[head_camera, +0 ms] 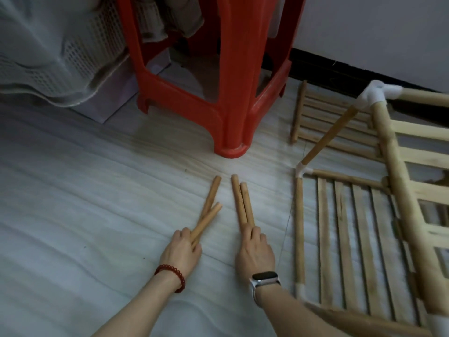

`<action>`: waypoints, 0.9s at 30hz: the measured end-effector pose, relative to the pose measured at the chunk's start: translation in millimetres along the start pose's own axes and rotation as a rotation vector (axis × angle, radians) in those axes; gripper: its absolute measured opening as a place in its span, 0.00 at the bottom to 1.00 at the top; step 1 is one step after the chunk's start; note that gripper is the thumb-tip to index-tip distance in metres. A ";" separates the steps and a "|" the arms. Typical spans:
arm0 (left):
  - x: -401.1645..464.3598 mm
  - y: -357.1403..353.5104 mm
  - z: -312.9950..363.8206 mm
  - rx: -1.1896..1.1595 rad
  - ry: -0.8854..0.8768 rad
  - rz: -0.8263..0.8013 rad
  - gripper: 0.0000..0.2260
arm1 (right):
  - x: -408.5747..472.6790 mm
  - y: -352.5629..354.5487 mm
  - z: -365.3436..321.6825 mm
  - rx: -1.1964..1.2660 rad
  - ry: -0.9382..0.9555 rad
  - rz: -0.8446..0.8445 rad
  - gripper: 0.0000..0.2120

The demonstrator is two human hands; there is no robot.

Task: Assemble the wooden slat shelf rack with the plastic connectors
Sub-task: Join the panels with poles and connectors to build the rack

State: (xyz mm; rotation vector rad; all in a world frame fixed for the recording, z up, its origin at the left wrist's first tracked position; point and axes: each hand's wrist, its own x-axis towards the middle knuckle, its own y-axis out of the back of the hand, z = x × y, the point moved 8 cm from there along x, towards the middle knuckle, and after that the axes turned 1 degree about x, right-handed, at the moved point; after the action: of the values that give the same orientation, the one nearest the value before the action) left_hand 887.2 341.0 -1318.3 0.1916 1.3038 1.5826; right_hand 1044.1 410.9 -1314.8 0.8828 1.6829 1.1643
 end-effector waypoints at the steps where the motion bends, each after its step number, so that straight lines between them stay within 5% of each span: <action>1: -6.1 -4.4 0.6 -0.007 0.000 -0.004 0.08 | -6.2 -2.9 4.1 0.000 -0.033 -0.024 0.14; 9: -31.4 -13.7 -6.3 -0.244 0.077 -0.121 0.10 | -23.3 16.4 6.0 -0.046 -0.110 -0.003 0.04; 14: -54.1 28.7 6.9 -0.599 0.022 0.012 0.06 | -49.4 8.7 4.9 0.332 -0.323 -0.355 0.09; 19: -86.8 96.5 41.3 -0.748 -0.057 0.178 0.07 | -72.8 63.8 -17.8 0.767 -0.314 -0.406 0.13; 23: -138.0 155.4 94.3 -0.965 -0.163 0.295 0.05 | -98.3 153.4 -20.6 1.030 -0.229 -0.323 0.11; 27: -196.6 199.3 158.5 -1.081 -0.364 0.363 0.07 | -135.5 265.1 0.2 1.033 -0.056 -0.071 0.11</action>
State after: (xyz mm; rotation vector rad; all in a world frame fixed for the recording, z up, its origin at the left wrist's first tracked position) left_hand 964.2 314.7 -1007.0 0.0230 0.0278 2.2157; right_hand 1111.1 371.2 -1027.4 1.4115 2.2437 0.1318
